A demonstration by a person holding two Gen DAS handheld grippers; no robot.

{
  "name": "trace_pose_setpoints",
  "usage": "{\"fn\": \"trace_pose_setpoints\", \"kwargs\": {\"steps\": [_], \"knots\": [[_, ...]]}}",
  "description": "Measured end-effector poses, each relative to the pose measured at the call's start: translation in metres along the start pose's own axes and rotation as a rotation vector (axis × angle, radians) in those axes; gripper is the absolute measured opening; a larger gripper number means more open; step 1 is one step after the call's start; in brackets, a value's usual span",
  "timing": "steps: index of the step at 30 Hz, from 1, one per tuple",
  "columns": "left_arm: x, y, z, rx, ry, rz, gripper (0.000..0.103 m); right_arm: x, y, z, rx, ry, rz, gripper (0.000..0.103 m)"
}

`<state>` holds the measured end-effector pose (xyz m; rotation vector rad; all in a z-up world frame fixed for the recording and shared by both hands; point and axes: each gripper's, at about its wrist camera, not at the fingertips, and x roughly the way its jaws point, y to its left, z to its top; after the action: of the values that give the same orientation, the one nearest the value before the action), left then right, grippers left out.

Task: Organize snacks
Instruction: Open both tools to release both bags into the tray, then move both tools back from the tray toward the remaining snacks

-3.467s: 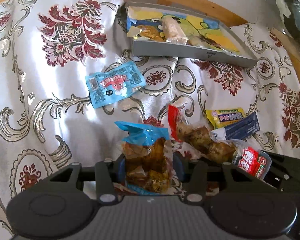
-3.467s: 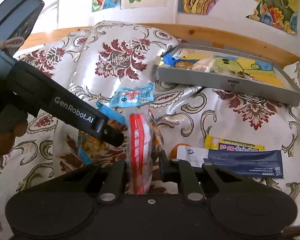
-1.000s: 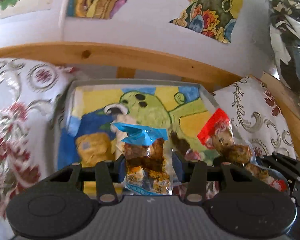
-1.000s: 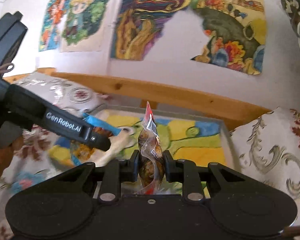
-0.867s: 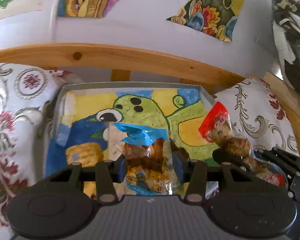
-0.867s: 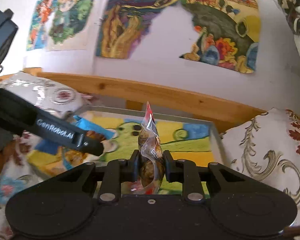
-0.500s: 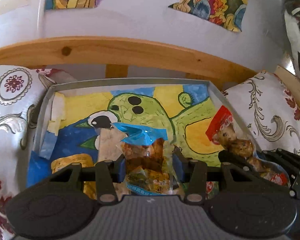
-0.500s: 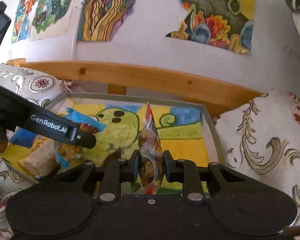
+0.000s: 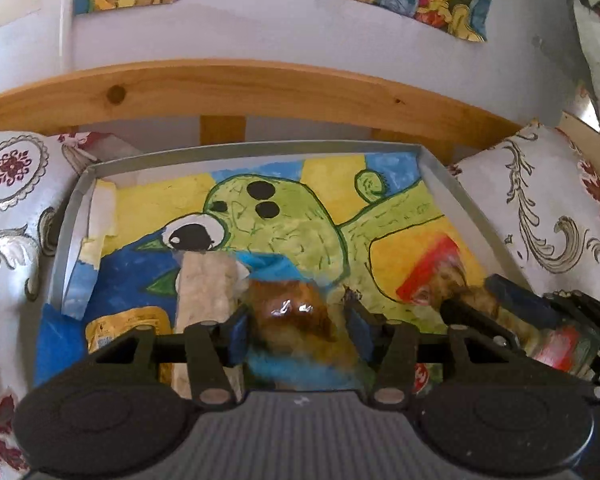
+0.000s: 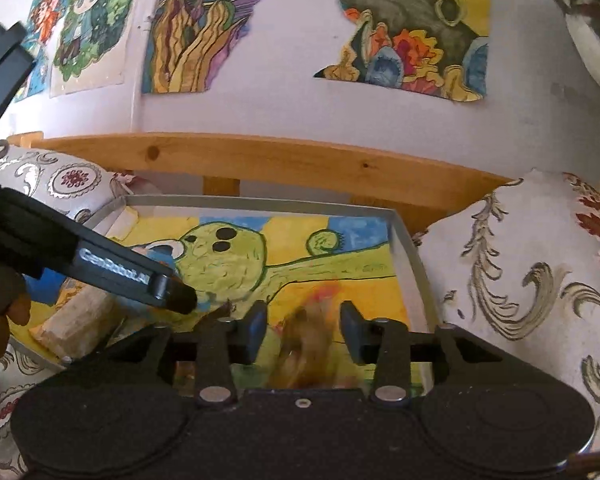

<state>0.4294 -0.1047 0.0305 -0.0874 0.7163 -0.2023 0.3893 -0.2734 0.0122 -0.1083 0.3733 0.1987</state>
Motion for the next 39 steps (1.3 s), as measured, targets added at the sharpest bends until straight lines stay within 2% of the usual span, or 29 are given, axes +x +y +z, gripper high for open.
{"fn": "trace_pose_setpoints", "kwargs": {"steps": [1, 3, 5, 8, 14, 20, 30, 39], "knots": [[-0.002, 0.001, 0.000, -0.008, -0.006, -0.003, 0.064, -0.002, -0.002, 0.000, 0.004, -0.005, -0.005, 0.052], [-0.006, 0.002, 0.001, -0.017, -0.021, -0.010, 0.077, -0.005, -0.005, 0.000, 0.009, -0.011, -0.014, 0.057], [-0.012, 0.000, 0.002, -0.019, -0.043, 0.000, 0.081, -0.010, -0.008, 0.001, 0.014, -0.020, -0.022, 0.065], [-0.019, -0.002, 0.002, -0.025, -0.063, -0.003, 0.087, -0.019, -0.013, 0.003, 0.034, -0.041, -0.042, 0.077], [-0.039, -0.001, -0.001, -0.053, -0.126, 0.016, 0.099, -0.043, -0.021, 0.008, 0.060, -0.073, -0.061, 0.088], [-0.066, 0.006, -0.014, -0.098, -0.189, 0.034, 0.102, -0.073, -0.026, 0.008, 0.097, -0.111, -0.062, 0.102], [-0.109, 0.016, -0.059, -0.138, -0.229, 0.059, 0.102, -0.124, -0.015, 0.000, 0.101, -0.121, -0.044, 0.102], [-0.146, 0.022, -0.110, -0.170, -0.200, 0.095, 0.102, -0.170, 0.015, -0.028, 0.074, -0.103, 0.007, 0.102]]}}
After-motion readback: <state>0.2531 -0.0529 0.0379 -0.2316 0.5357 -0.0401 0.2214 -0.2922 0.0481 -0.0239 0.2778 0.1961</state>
